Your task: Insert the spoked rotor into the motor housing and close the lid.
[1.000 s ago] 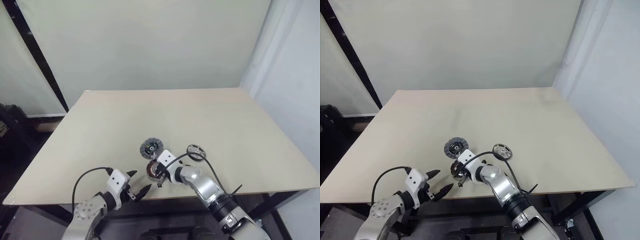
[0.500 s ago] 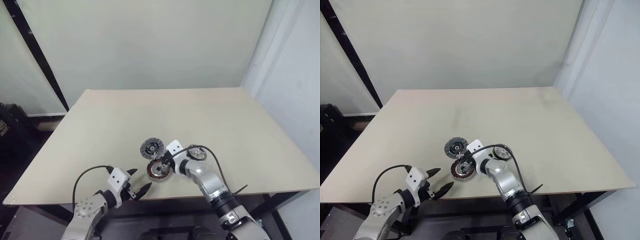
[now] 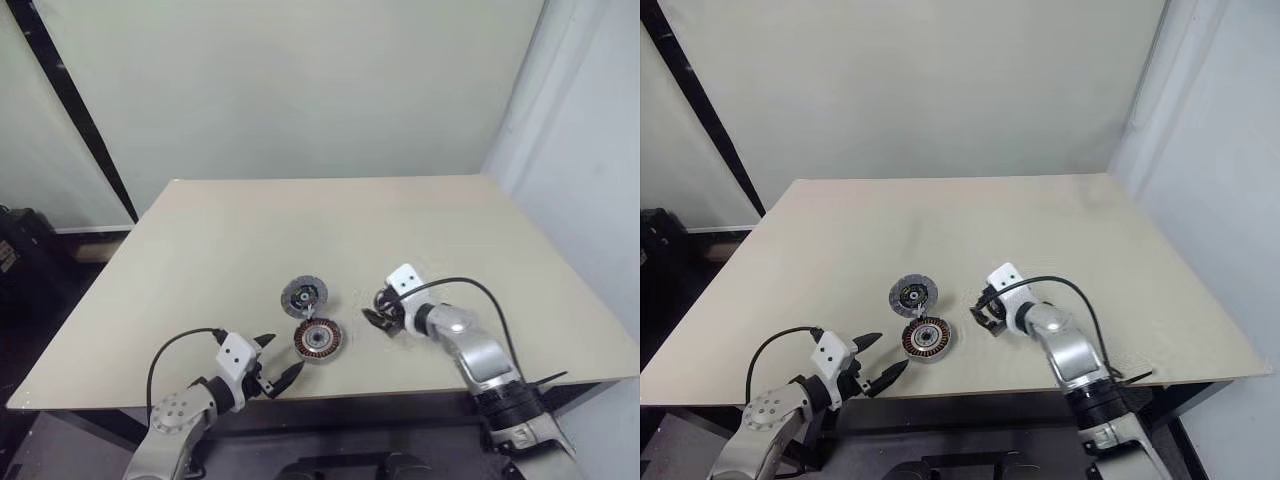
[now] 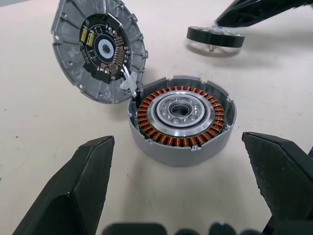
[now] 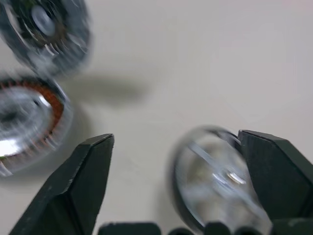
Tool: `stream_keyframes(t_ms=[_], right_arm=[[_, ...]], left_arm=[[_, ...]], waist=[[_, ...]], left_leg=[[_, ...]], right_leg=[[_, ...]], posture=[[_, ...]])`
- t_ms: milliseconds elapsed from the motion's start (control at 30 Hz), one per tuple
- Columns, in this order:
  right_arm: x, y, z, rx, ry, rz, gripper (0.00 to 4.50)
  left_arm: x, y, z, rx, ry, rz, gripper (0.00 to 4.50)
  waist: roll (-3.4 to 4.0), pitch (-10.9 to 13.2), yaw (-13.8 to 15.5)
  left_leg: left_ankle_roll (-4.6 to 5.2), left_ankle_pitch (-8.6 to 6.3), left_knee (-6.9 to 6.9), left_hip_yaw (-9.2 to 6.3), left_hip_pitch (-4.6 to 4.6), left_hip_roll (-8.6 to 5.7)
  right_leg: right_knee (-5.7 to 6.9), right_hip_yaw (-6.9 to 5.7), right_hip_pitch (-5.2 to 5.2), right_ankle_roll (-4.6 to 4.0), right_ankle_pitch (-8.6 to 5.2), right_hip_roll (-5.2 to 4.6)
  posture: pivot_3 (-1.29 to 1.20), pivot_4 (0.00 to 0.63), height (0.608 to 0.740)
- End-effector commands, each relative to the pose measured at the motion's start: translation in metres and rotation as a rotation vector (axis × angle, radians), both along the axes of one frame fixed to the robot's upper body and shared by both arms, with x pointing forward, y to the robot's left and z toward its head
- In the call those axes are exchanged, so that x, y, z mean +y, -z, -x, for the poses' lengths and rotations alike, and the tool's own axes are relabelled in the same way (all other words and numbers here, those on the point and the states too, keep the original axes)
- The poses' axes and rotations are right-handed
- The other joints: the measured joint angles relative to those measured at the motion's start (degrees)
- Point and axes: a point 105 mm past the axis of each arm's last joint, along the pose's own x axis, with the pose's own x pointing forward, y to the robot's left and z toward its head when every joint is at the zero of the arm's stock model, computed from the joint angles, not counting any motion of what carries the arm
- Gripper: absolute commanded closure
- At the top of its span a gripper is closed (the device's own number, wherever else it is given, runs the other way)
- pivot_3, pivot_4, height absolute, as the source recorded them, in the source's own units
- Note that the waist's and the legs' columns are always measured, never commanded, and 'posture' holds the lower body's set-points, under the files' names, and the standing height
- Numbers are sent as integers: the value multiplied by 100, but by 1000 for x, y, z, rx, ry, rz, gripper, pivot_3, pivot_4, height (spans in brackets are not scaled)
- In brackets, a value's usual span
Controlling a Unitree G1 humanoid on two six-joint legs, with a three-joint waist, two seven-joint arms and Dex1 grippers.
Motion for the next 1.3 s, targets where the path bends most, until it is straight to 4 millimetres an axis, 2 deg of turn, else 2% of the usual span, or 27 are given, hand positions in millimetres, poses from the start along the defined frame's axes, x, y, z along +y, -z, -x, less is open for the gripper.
stream_keyframes(t_ms=[33,100,233,267,400,633,800,1033,1300], right_arm=[[-9,-11,-2,-29,-13,35,33],[-15,-8,-2,-15,2,40,33],[-25,-3,-8,29,128,-82,33],[-26,-3,-9,49,173,-136,33],[-39,6,-8,239,479,-547,33],[-42,25,7,472,662,-815,33],[-42,32,10,567,737,-935,33],[-28,30,6,655,752,-1096,33],[-6,28,4,715,723,-1133,33]], left_arm=[[-1,-14,-9,-63,6,18,0],[-2,-15,-10,-68,5,26,0],[-2,-18,-12,-74,-2,43,0],[-2,-18,-12,-74,-3,44,0],[0,-16,-10,-68,-8,43,0],[0,-15,-9,-60,-8,41,0],[-2,-15,-10,-60,0,41,0],[-2,-15,-10,-59,7,38,0],[-1,-17,-10,-62,5,33,0]], waist=[[0,0,0],[0,0,-3],[-1,0,-1],[-1,0,1],[-1,-1,2],[6,1,-1],[12,-2,-3],[15,-2,-34],[19,-2,-35]], left_leg=[[0,0,0,0,0,0],[1,0,0,2,0,1],[2,1,2,4,2,2],[2,1,2,4,2,2],[1,1,1,-2,0,2],[2,0,0,-4,-4,4],[2,0,0,0,2,5],[2,0,-1,1,3,9],[3,0,-5,-1,1,11]], right_leg=[[0,0,0,0,0,0],[0,0,0,0,0,2],[0,-1,3,1,1,6],[1,0,4,2,1,6],[1,1,5,6,4,5],[-1,12,4,10,6,-4],[0,7,3,3,2,4],[0,5,3,1,1,7],[-1,4,1,1,1,7]], posture=[[0,0,740],[0,0,740],[0,0,740],[0,0,740],[0,0,740],[0,0,740],[0,0,740],[0,0,740],[0,0,740]])
